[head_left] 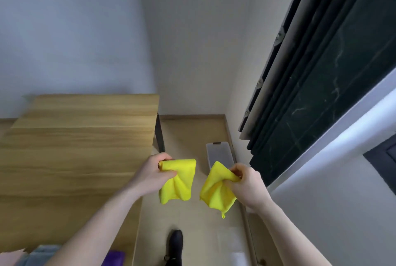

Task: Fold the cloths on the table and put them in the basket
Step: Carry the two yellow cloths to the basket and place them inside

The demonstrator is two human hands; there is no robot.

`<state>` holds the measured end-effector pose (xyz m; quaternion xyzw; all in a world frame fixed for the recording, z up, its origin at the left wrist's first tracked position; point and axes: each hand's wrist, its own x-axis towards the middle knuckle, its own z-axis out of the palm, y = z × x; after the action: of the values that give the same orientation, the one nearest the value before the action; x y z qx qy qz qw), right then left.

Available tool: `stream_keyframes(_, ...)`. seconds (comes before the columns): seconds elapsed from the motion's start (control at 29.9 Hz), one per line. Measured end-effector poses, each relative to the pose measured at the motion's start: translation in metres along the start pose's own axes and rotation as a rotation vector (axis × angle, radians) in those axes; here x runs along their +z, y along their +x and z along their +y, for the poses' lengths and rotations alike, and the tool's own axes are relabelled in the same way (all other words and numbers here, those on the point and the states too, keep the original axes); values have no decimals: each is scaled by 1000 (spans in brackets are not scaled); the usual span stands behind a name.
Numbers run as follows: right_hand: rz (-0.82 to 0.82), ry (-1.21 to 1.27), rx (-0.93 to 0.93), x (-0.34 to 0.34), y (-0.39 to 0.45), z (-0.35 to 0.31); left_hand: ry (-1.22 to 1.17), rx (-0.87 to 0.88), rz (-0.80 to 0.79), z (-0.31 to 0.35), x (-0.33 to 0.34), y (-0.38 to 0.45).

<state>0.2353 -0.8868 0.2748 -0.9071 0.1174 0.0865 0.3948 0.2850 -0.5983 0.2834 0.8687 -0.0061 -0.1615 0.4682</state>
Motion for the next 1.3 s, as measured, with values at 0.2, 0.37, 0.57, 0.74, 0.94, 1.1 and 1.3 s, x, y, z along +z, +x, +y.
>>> stream_keyframes(0.2,45,-10,91,4,92,-21,68,-12,-46,5,-30,101)
stream_keyframes(0.37,82,-4,141,0,153,-44,68,-9,-106,18,-48,177)
stream_keyframes(0.57,94,40,207,-11,242,-52,93,-19,-173,28,-54,275)
stream_keyframes(0.74,47,66,197,-17,310,-46,135,-48,-200,43,-45,340)
stream_keyframes(0.94,27,92,260,-25,403,-21,178,-113,-241,70,-28,424)
stream_keyframes(1.1,8,85,267,-46,469,-9,195,-144,-270,96,-9,496)
stream_keyframes(1.3,4,118,375,-48,512,8,277,-139,-320,100,6,559)
